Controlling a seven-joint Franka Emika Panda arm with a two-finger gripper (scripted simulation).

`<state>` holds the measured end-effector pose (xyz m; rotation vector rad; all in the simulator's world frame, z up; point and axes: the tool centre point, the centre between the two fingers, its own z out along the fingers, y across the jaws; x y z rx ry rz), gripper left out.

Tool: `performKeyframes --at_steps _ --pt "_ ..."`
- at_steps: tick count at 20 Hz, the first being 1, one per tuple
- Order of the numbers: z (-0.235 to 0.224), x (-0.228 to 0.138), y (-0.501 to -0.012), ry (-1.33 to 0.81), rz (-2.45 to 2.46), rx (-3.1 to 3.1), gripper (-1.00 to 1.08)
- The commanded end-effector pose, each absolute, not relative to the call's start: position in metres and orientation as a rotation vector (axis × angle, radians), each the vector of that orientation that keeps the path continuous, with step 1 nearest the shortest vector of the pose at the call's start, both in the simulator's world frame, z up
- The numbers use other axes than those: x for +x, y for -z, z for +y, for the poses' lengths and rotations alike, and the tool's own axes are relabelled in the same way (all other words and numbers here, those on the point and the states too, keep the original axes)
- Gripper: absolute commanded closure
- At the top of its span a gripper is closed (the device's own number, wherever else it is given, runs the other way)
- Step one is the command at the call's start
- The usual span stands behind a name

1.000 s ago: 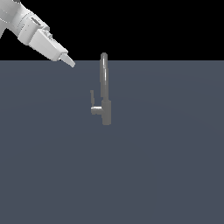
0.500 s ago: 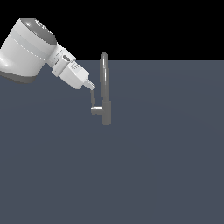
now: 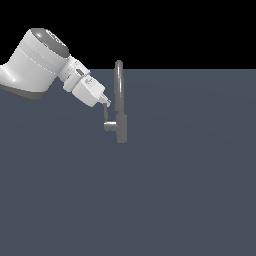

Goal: Turn on the faucet by rotating a designated handle.

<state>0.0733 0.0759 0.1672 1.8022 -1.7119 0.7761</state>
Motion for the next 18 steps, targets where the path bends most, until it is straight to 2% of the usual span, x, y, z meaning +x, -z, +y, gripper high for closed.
performKeyframes --at_steps 1,11,18 --pt "0.078 0.071 -0.165 -0.772 -1.727 1.797 1.08" --pt "0.079 0.068 -0.158 -0.762 -1.754 1.784 1.08" --pt "0.079 0.049 -0.163 -0.762 -1.754 1.784 1.08"
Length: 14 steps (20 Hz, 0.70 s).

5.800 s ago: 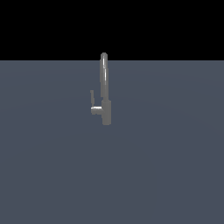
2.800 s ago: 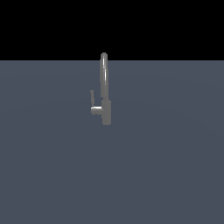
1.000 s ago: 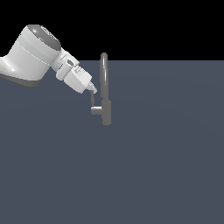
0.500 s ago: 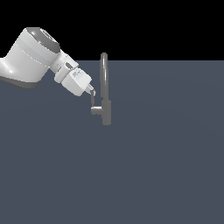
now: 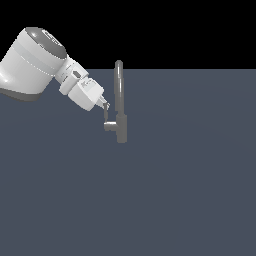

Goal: Turn on the faucet by rotating a designated handle.

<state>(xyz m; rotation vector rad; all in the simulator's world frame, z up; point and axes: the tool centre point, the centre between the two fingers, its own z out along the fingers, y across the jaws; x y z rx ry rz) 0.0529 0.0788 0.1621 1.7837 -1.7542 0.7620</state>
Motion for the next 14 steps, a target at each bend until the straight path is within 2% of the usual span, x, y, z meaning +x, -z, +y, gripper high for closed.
performKeyframes --at_steps 1,14 --pt "0.079 0.046 -0.164 -0.762 -1.754 1.784 1.08" --pt "0.080 0.019 -0.164 -0.768 -1.751 1.791 1.08"
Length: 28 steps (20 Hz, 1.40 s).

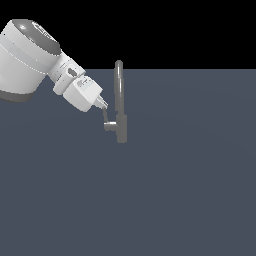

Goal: Turn on the faucet by rotating a designated handle.

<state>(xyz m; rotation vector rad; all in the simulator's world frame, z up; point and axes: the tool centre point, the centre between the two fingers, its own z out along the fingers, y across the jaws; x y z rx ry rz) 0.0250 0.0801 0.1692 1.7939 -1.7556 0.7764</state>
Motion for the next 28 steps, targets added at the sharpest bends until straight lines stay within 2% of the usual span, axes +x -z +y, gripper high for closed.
performKeyframes --at_steps 1,14,16,28 --pt "0.079 0.015 -0.163 -0.767 -1.751 1.790 1.08" --pt "0.076 -0.026 -0.148 -0.762 -1.755 1.784 1.08" --pt "0.084 -0.019 -0.154 -0.781 -1.751 1.802 1.08" --pt "0.076 -0.046 -0.104 -0.763 -1.755 1.785 1.08"
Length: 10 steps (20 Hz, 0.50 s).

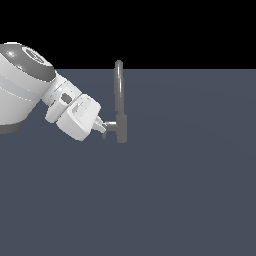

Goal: Turn on the faucet by rotating a designated handle.

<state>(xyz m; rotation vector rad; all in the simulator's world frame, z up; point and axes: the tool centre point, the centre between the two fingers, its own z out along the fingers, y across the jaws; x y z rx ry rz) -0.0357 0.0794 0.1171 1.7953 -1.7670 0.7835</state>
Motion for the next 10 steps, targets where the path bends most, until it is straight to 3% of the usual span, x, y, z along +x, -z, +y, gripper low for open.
performKeyframes --at_steps 1,10 --pt "0.086 -0.039 -0.117 -0.780 -1.761 1.807 1.08" --pt "0.078 -0.035 -0.065 -0.765 -1.757 1.789 1.08"
